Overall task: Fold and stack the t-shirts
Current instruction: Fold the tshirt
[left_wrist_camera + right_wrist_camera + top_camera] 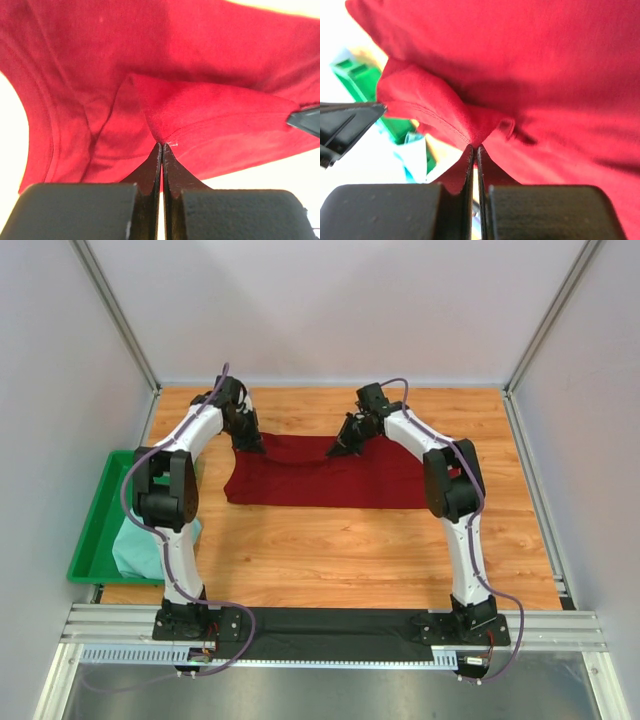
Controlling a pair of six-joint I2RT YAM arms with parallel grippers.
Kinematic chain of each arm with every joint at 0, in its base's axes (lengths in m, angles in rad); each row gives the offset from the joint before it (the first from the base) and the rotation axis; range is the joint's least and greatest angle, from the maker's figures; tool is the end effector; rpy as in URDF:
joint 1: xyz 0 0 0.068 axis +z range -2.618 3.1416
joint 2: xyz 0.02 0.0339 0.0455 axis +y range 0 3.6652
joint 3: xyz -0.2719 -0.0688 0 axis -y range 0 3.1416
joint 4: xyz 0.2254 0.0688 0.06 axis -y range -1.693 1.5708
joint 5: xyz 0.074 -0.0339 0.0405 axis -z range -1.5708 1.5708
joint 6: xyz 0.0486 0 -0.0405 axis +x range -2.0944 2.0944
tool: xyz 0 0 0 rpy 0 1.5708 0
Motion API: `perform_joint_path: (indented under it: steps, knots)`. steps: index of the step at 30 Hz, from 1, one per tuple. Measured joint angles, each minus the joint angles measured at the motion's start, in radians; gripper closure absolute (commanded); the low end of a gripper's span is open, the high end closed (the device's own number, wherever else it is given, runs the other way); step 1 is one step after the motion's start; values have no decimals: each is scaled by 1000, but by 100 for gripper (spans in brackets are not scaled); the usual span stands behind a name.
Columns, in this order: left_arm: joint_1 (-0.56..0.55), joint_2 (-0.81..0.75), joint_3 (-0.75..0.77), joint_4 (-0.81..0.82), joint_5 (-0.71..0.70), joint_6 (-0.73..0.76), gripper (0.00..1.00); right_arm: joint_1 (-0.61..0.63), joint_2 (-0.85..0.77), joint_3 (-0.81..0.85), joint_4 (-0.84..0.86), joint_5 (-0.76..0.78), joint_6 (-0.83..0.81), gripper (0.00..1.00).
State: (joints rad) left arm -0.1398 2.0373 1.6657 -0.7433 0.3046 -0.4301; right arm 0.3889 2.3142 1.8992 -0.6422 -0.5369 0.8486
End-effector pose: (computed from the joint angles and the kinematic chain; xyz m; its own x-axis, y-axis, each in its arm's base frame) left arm 0.4209 -0.0739 0.2223 -0.9181 -0.2725 -0.2879 -0.1311 0.8941 -0.4283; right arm 0.4452 0.2093 0.1769 -0.9517 0.3068 0.0095 0.2357 0.7104 0.6631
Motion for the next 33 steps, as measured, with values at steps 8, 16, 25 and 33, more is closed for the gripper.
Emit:
perform_joint_path:
  steps: [8, 16, 25, 33]
  knots:
    - [9, -112, -141, -22, -8, 18, 100, 10, -102, -180, -5, -60, 8, 100]
    - [10, -148, -250, -27, -23, 34, 100, 52, -105, -258, -8, -66, -5, 100]
    - [11, -148, -325, -24, -46, 33, 100, 61, -105, -266, -11, -62, -27, 98]
    - [11, -149, -325, -31, -98, 41, 89, 61, -105, -265, -55, -51, -68, 79]
